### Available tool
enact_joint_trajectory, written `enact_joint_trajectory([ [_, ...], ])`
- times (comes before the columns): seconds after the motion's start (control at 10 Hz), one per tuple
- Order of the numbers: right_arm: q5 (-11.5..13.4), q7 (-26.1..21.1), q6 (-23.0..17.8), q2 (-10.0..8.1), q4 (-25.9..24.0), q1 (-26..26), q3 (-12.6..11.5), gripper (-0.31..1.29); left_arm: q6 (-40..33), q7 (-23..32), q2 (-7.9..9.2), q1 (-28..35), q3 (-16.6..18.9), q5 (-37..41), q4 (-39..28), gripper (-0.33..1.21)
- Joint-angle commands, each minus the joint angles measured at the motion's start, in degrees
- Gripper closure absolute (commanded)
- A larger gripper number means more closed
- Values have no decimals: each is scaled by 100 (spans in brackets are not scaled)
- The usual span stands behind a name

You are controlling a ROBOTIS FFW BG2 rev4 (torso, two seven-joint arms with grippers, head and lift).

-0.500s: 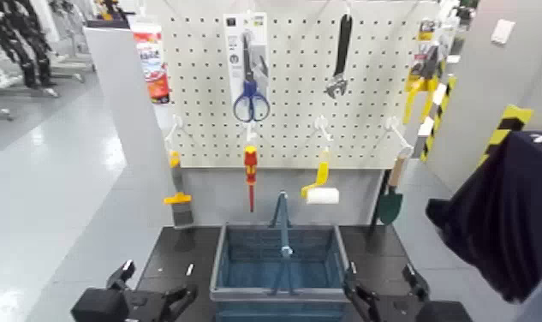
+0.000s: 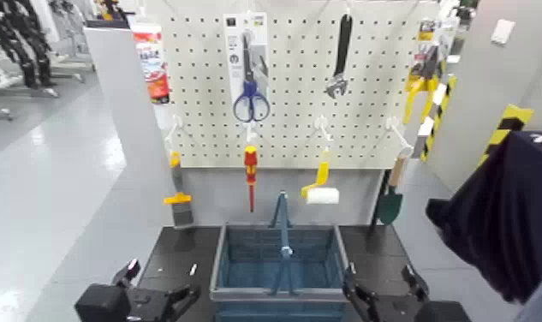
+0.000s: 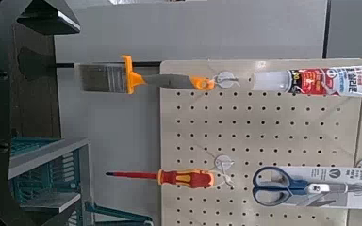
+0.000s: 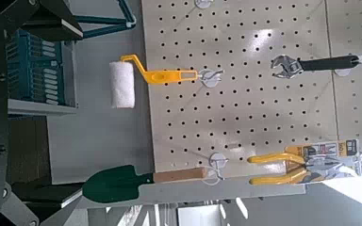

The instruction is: Grasp the handle of the crate.

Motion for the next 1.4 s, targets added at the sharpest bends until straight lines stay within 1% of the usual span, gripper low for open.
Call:
enact_joint_trajectory([
  [0.1,-17,0,8,18,25,9,17,14,486,-516,-8,-370,104,564,51,6],
  [0.2,-26,0,8,27,43,0,35,14,987,-1008,-16,-686,148,845,69,6],
  [0.3,-26,0,8,27,43,0,43,14,1391,-1360,-16,-968,157,1144,130,6],
  [0.5,-43,0,-1,36,52,9,43,14,1866,-1571,10,-1363,60,1926,332,6],
  [0.6,-52,0,-1,36,52,9,43,14,2174,-1667,89,-1557,-10,2401,446,6],
  [0.8,-70,0,-1,44,69,9,52,14,2692,-1834,300,-2014,-239,3719,903,6],
  [1.0,-70,0,-10,44,78,0,61,14,3246,-1949,458,-2409,-344,4484,1246,6],
  [1.1,-78,0,-10,44,87,0,61,14,3492,-1949,546,-2602,-449,5029,1475,6],
  [1.4,-96,0,-36,53,113,-8,70,14,3984,-2151,722,-3218,-757,6145,2204,8],
])
